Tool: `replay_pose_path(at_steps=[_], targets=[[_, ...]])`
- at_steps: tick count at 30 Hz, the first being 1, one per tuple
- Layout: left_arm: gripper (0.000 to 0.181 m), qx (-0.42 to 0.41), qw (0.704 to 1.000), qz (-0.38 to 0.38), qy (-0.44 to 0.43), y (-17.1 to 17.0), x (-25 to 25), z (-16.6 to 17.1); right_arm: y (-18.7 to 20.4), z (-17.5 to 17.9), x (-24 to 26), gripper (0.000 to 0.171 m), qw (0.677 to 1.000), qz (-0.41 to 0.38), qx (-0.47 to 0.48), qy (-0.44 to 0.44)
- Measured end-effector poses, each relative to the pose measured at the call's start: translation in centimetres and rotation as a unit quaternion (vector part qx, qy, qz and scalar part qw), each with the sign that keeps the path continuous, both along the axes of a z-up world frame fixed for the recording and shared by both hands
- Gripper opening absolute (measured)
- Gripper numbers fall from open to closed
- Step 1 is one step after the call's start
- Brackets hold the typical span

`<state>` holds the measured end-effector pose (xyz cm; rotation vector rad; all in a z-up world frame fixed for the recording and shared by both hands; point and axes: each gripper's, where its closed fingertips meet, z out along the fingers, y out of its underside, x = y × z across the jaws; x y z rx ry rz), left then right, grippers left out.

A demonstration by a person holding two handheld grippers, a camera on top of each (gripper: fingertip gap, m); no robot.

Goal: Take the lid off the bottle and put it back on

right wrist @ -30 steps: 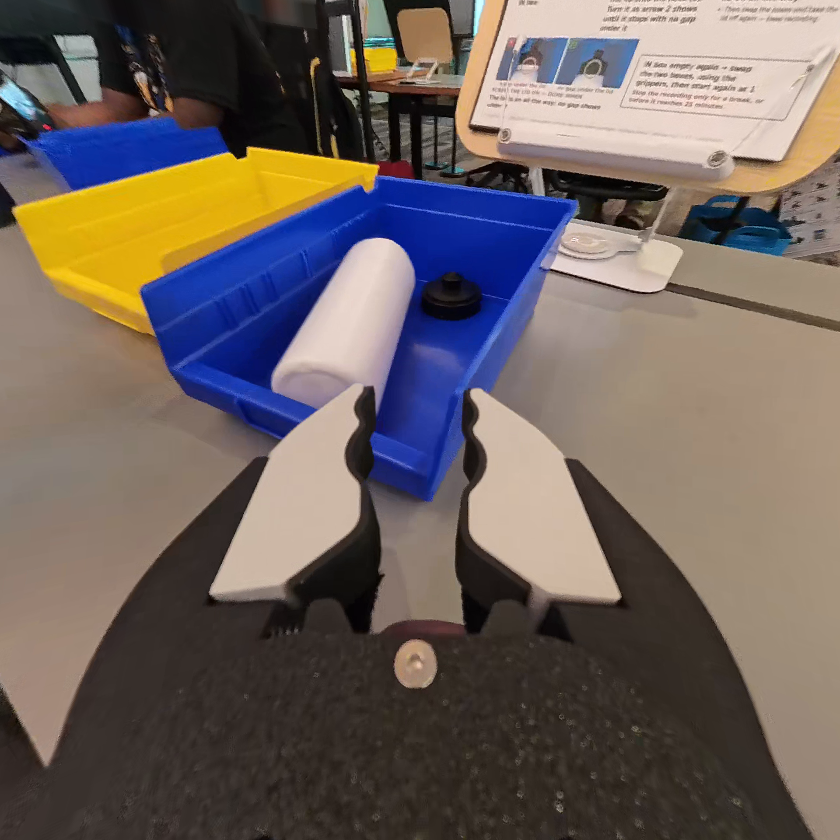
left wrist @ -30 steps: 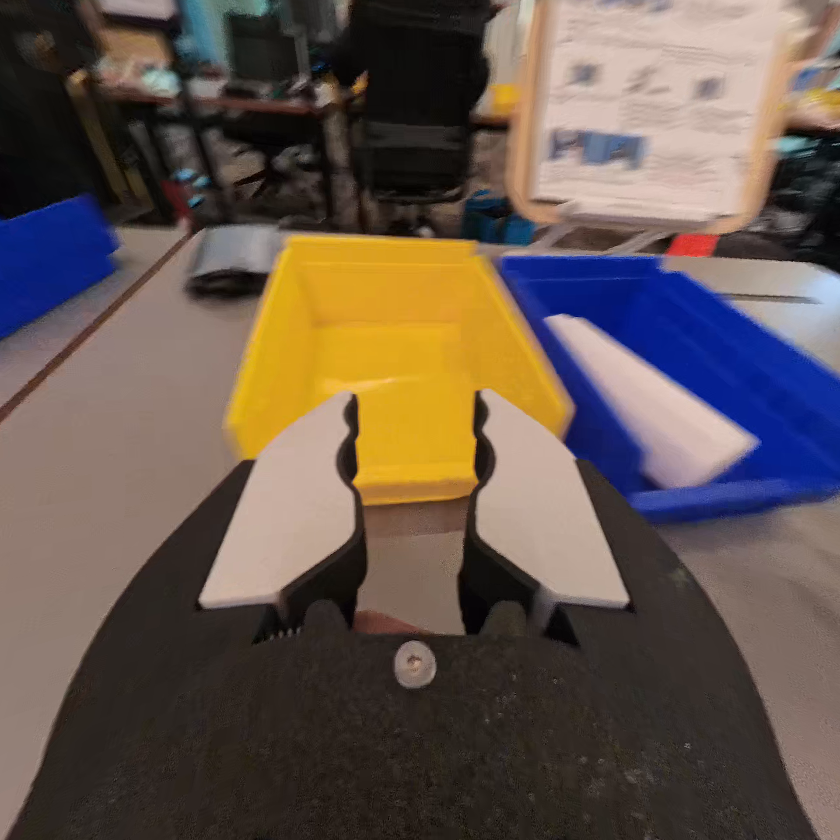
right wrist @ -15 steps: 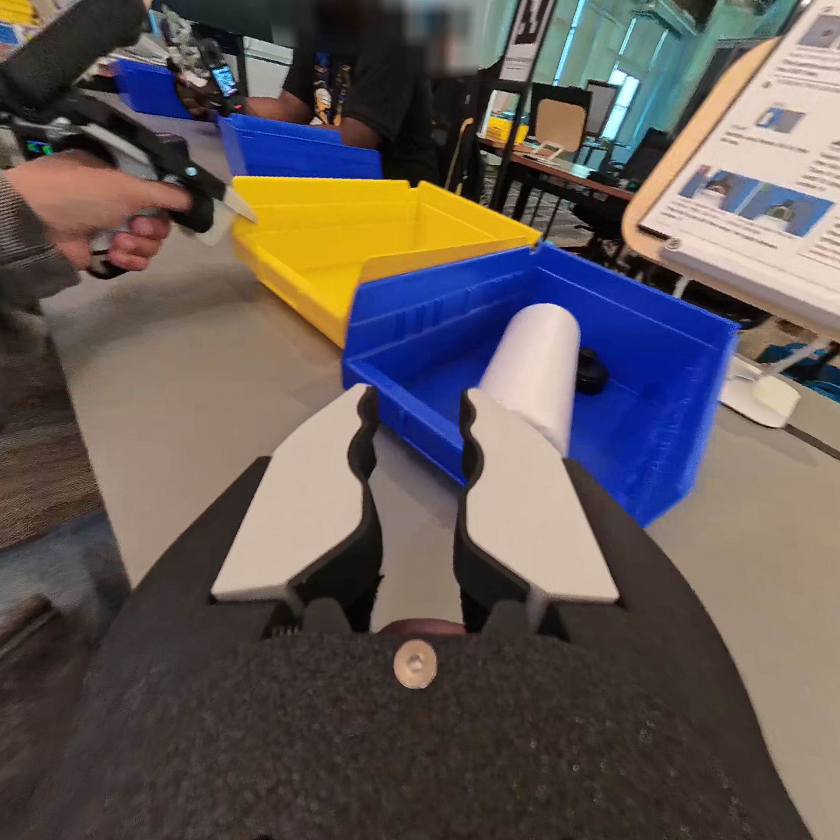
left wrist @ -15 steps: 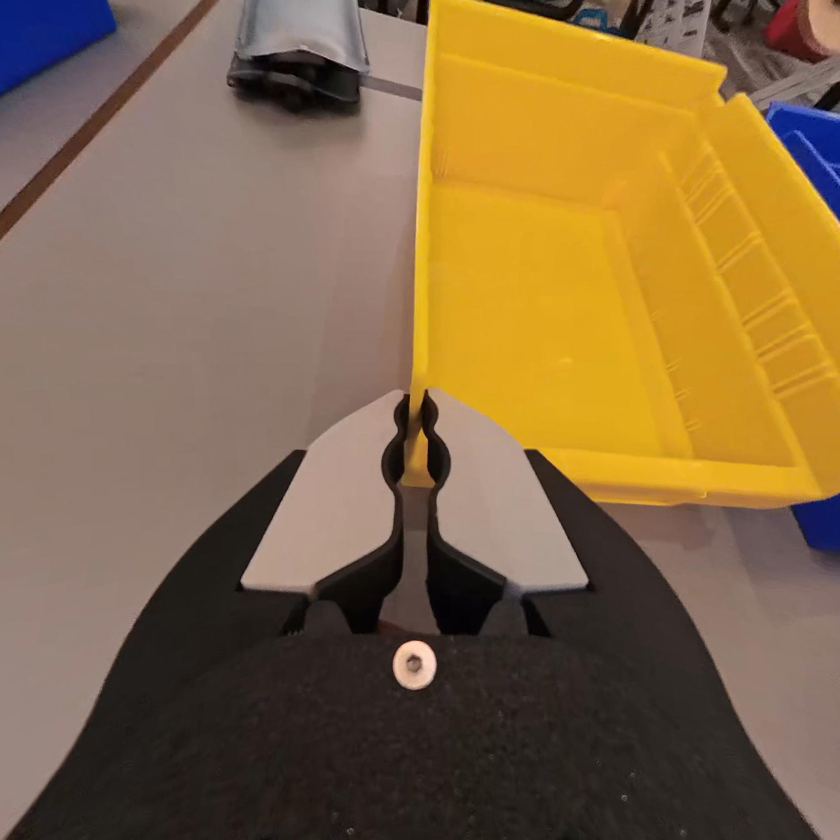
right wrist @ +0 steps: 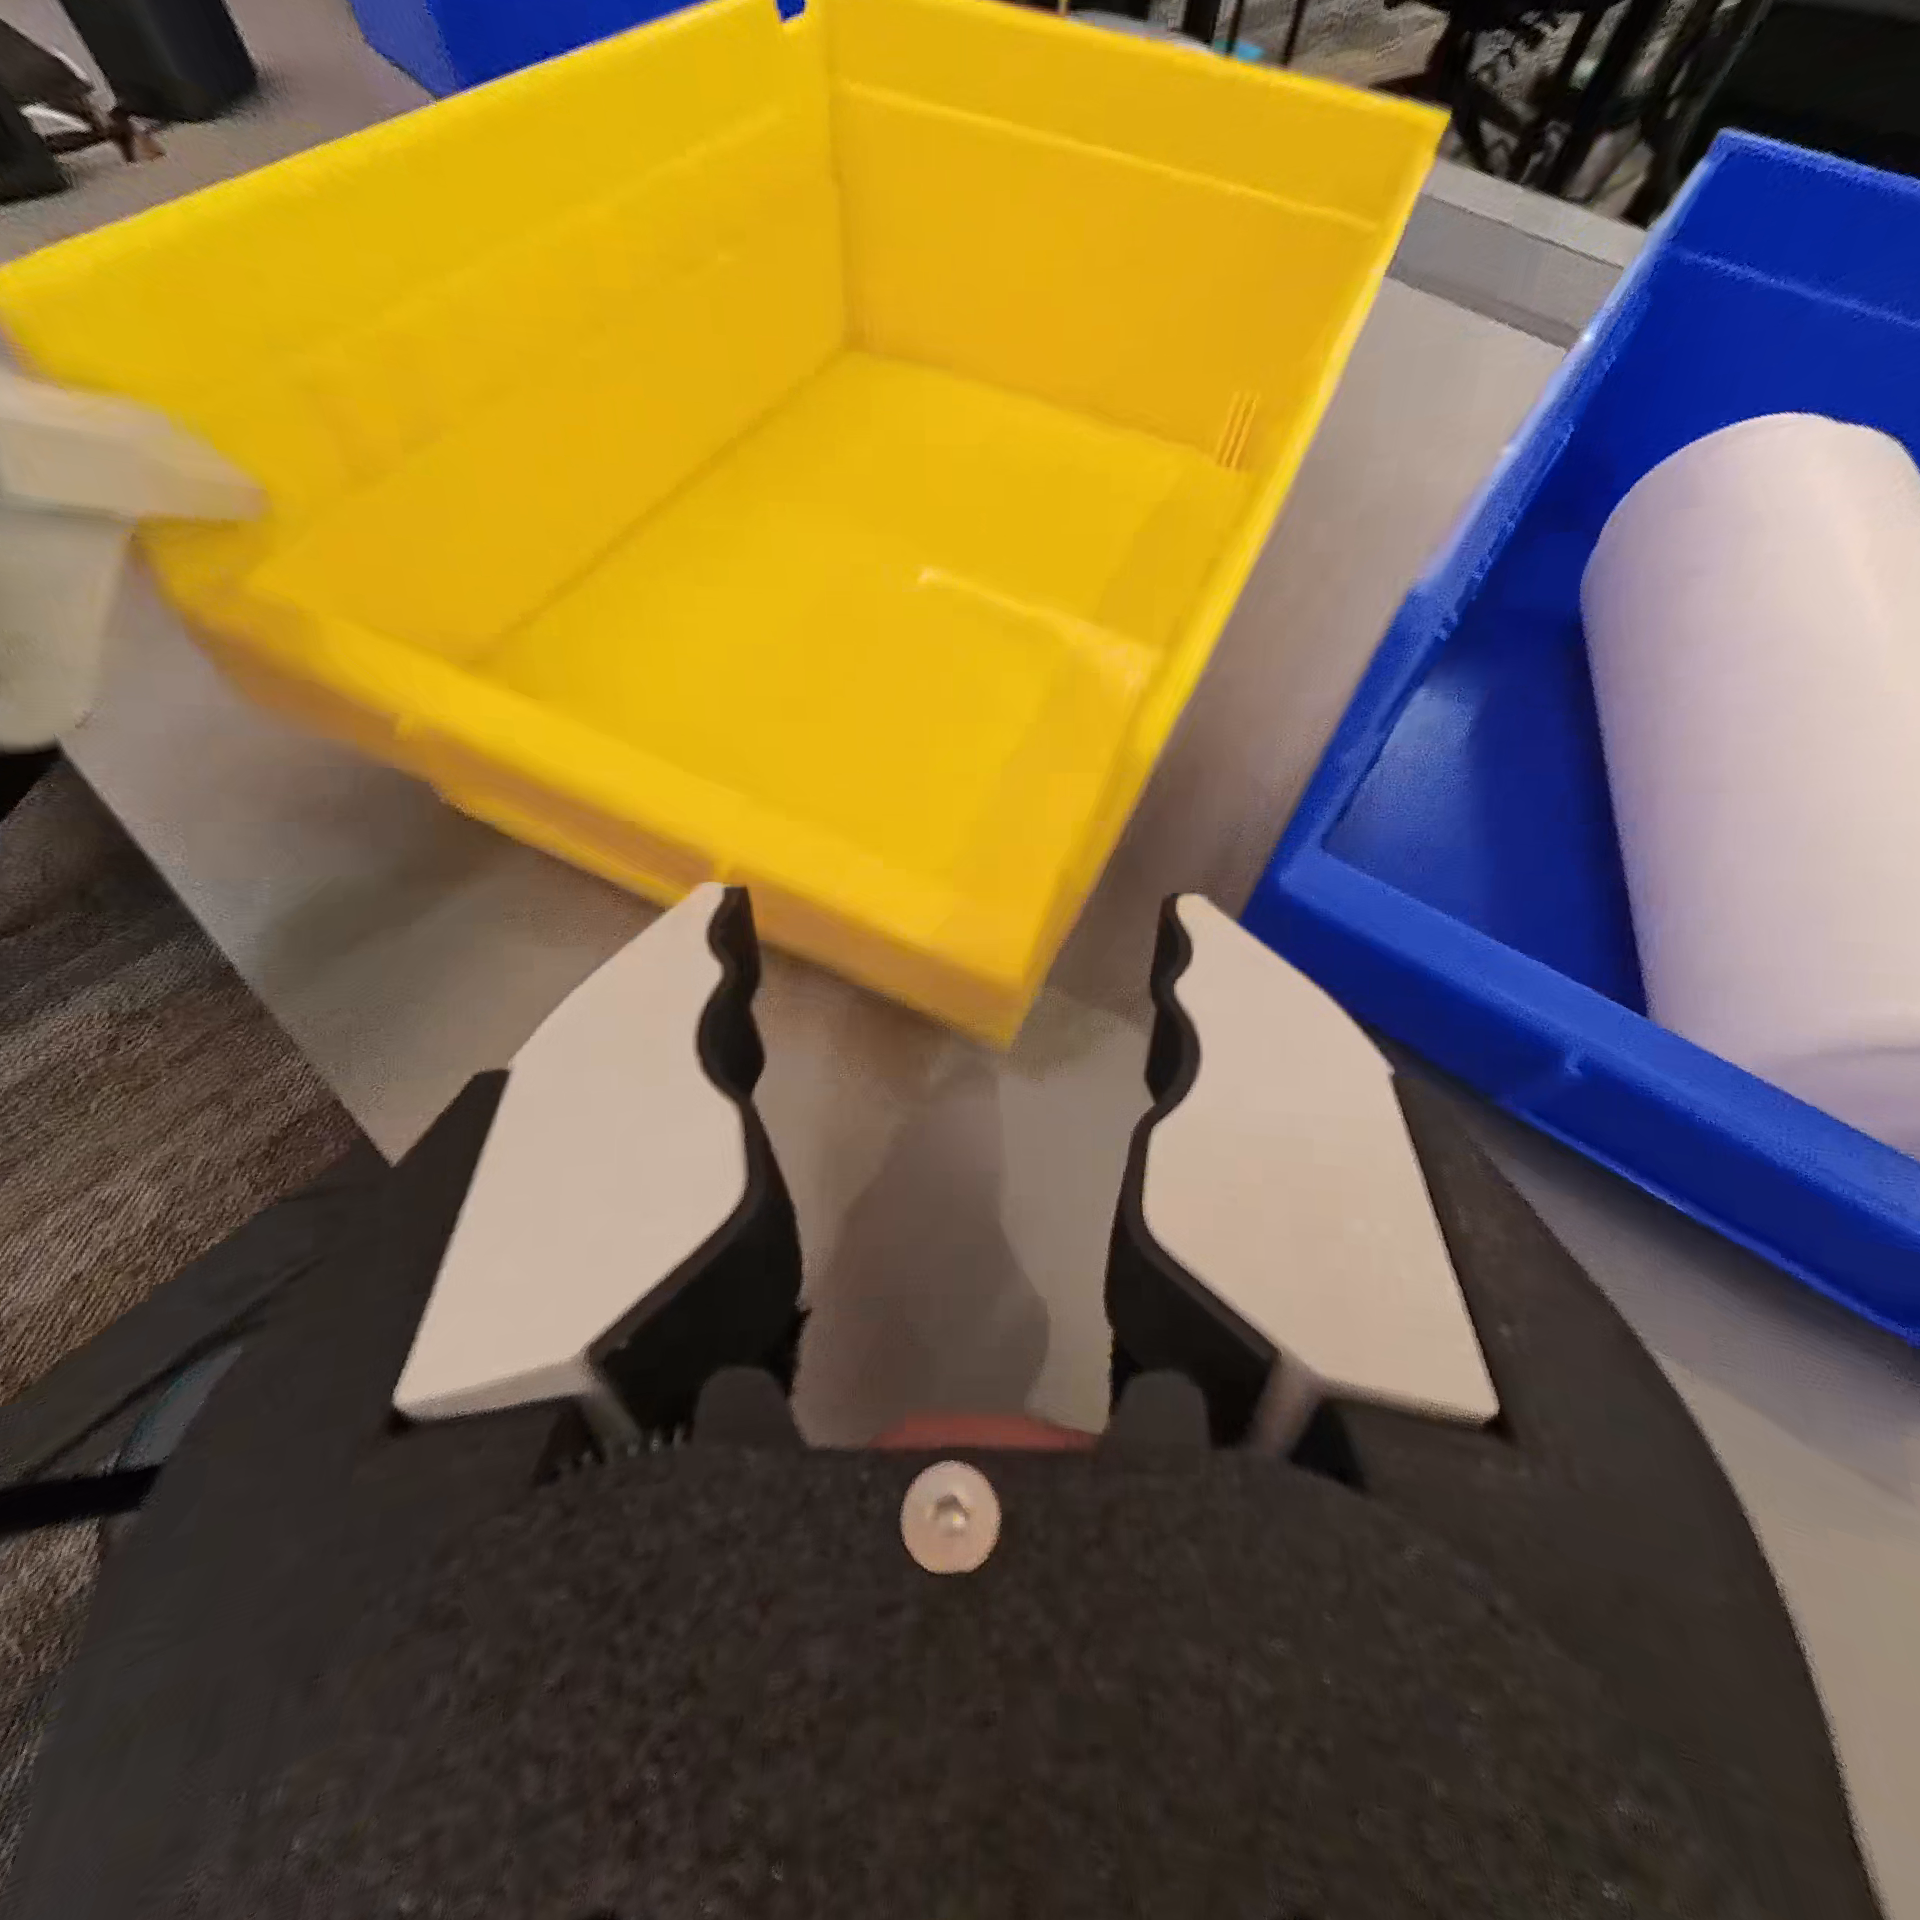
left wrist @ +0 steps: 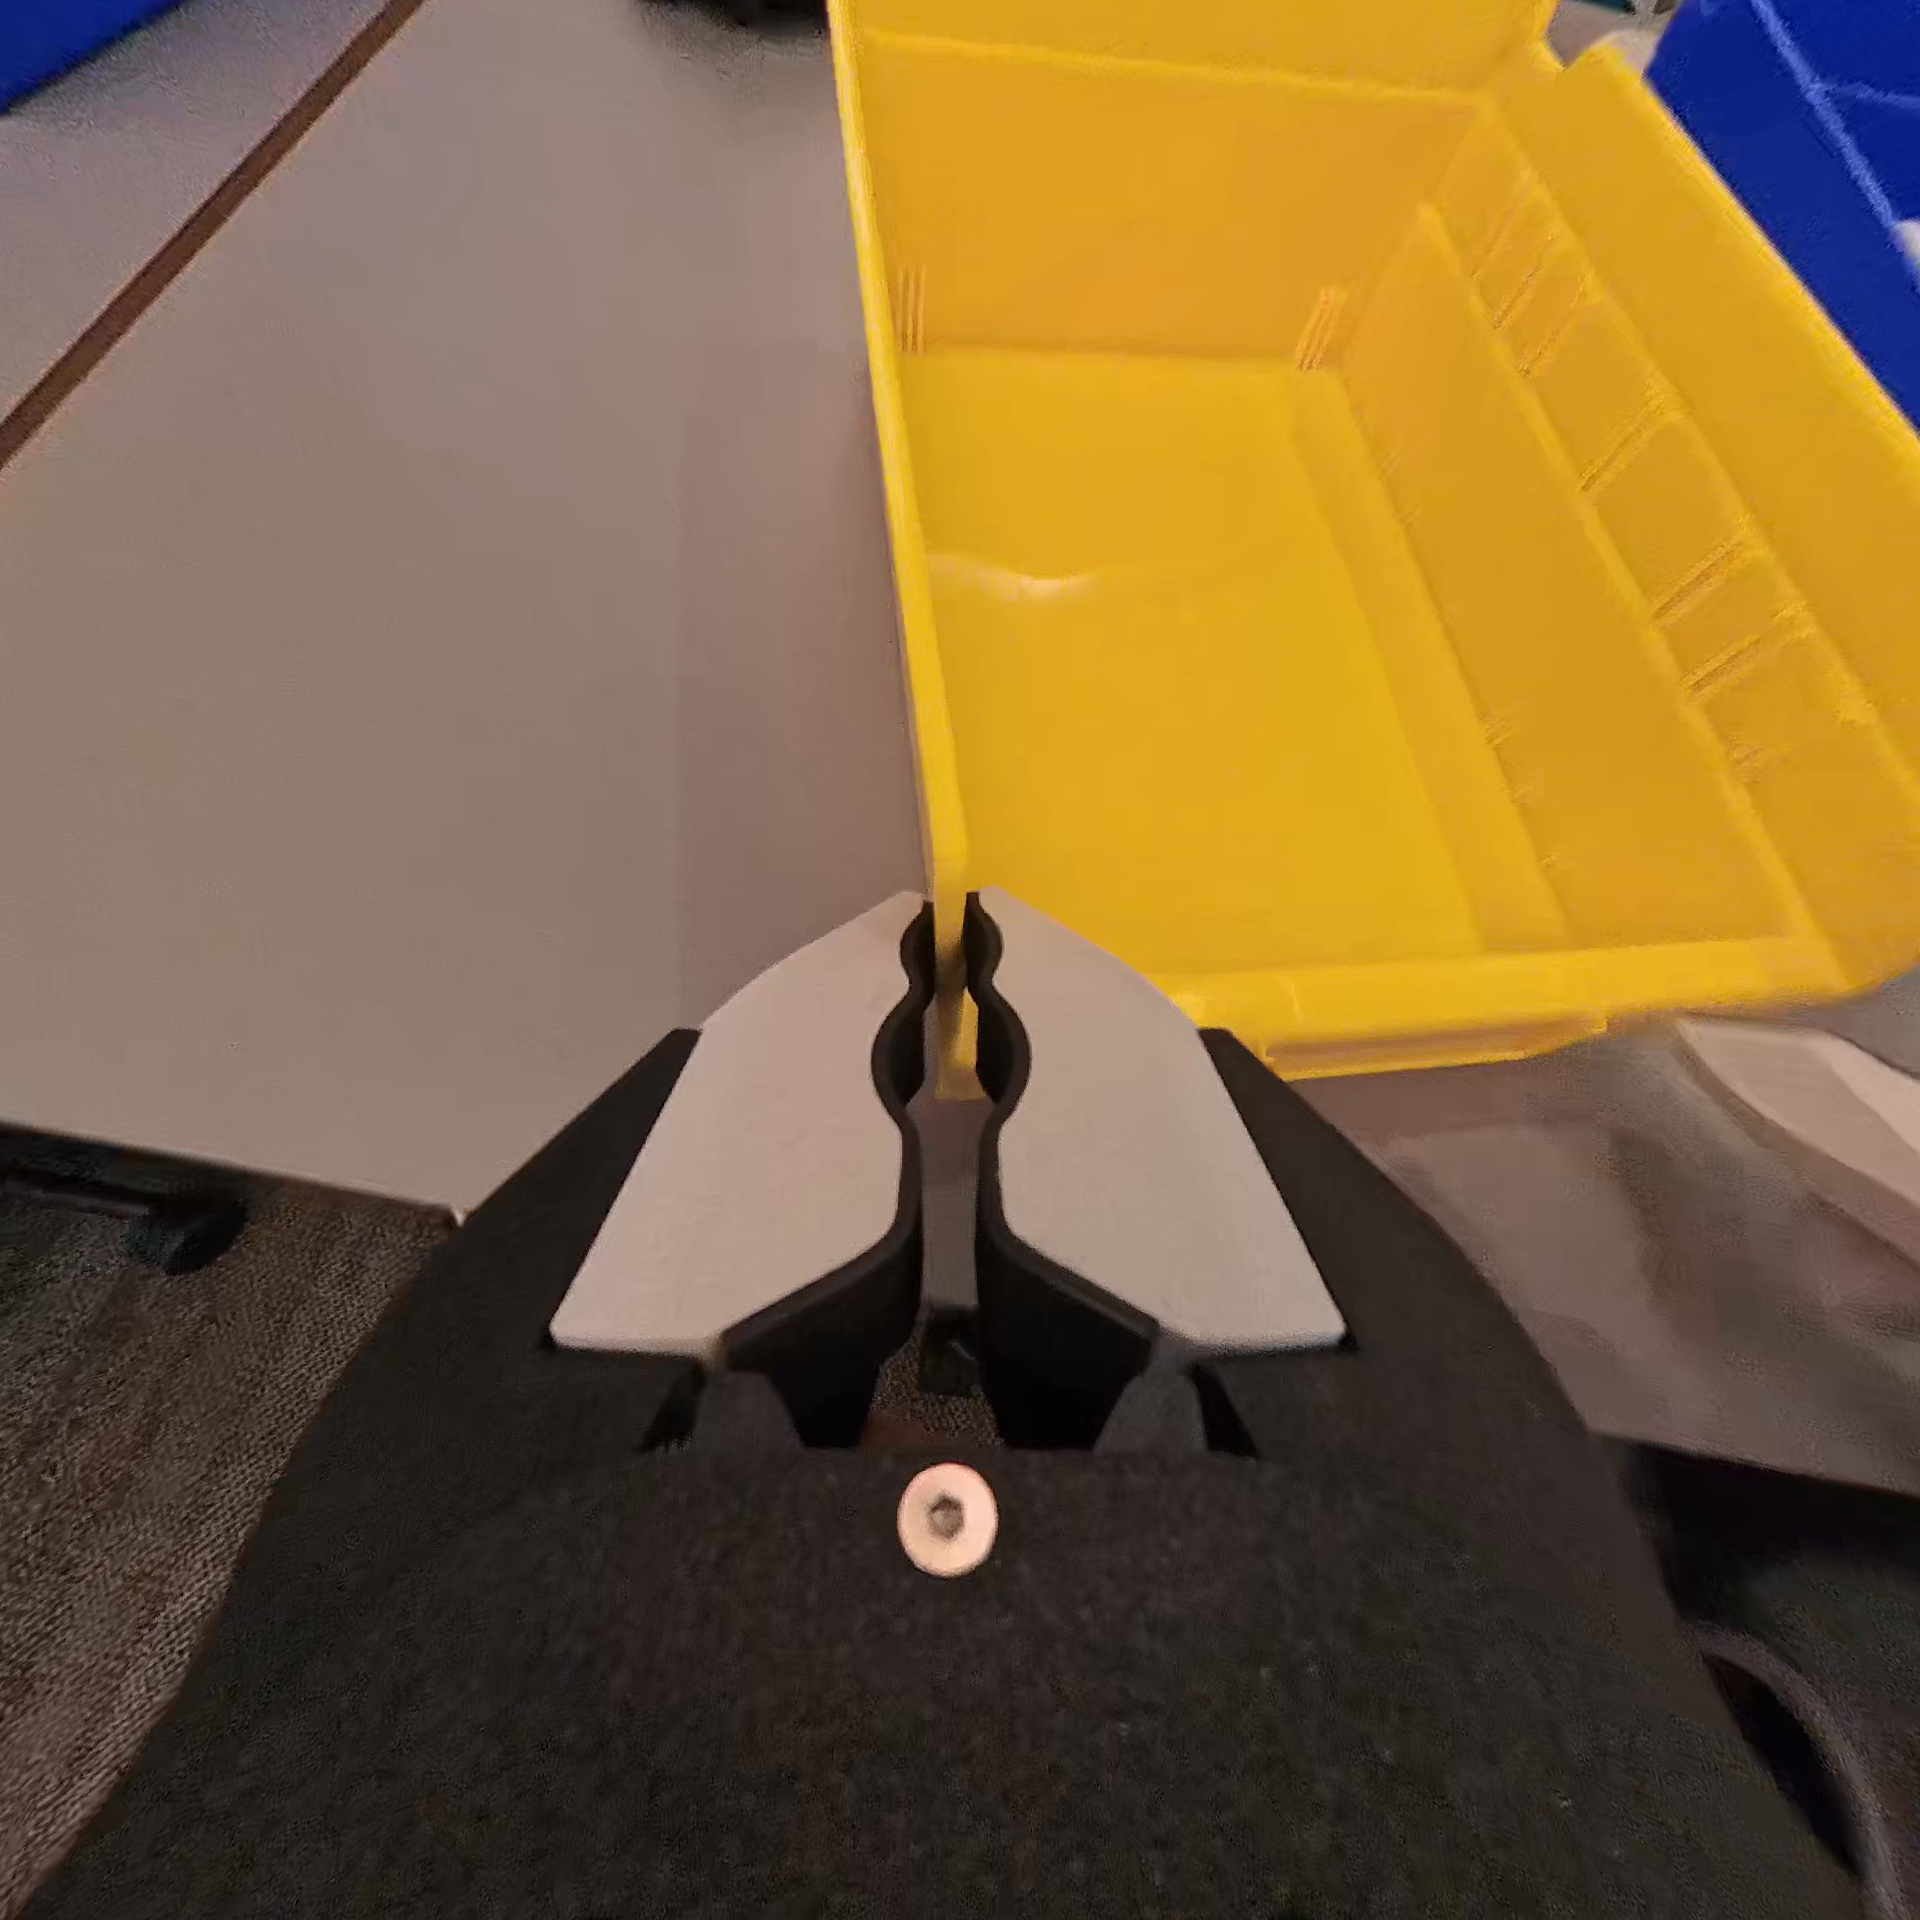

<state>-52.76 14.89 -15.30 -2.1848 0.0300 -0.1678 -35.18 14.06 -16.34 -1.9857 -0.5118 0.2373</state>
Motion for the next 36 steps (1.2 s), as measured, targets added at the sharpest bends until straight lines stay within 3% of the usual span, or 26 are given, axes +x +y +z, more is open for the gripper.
replay_pose_path(at_steps=[3,4,5,6,7,8,13,18,23,28,32,36], targets=[[0.003,0.014,1.000,-0.001,-0.001,-2.4,-0.1,0.6,0.6,0.0,-1.3,0.068,1.000,-0.012,-0.008,0.022],[0.004,0.017,1.000,0.000,-0.005,-3.1,-0.1,0.8,0.4,-0.1,-1.7,0.079,0.999,-0.006,-0.023,0.030],[0.004,0.027,1.000,0.007,0.001,-3.7,-0.5,1.2,0.2,-0.3,-1.8,0.073,0.998,-0.010,-0.043,0.041],[0.004,0.038,0.999,0.018,0.020,-4.3,-1.1,1.6,0.0,-0.4,-1.8,0.058,0.996,-0.013,-0.070,0.060],[0.004,0.054,0.998,0.026,0.037,-4.8,-1.6,2.3,0.1,0.2,-1.2,0.026,0.994,-0.028,-0.074,0.078],[0.005,0.068,0.996,0.026,0.041,-5.4,-1.7,3.2,0.3,1.1,-0.9,0.011,0.994,-0.026,-0.060,0.085],[0.004,0.129,0.985,0.047,0.101,-7.1,-0.7,7.4,-0.3,5.8,-0.3,0.007,0.997,-0.029,-0.009,0.072],[0.003,0.220,0.971,0.015,0.097,-7.1,3.9,15.1,-1.1,14.0,4.3,0.006,0.990,-0.062,0.096,0.082],[0.003,0.307,0.944,-0.048,0.114,-6.2,13.0,23.1,-3.0,21.8,13.2,0.006,0.968,-0.138,0.186,0.099],[0.004,0.347,0.921,-0.142,0.109,-5.3,26.4,27.0,-4.8,25.8,26.5,0.005,0.940,-0.236,0.216,0.117],[0.004,0.335,0.916,-0.202,0.092,-3.2,38.0,25.6,-4.9,25.7,38.1,0.005,0.928,-0.301,0.206,0.082],[0.005,0.277,0.923,-0.259,0.067,-1.4,49.1,19.3,-4.7,21.3,49.2,0.005,0.926,-0.352,0.135,0.034]])
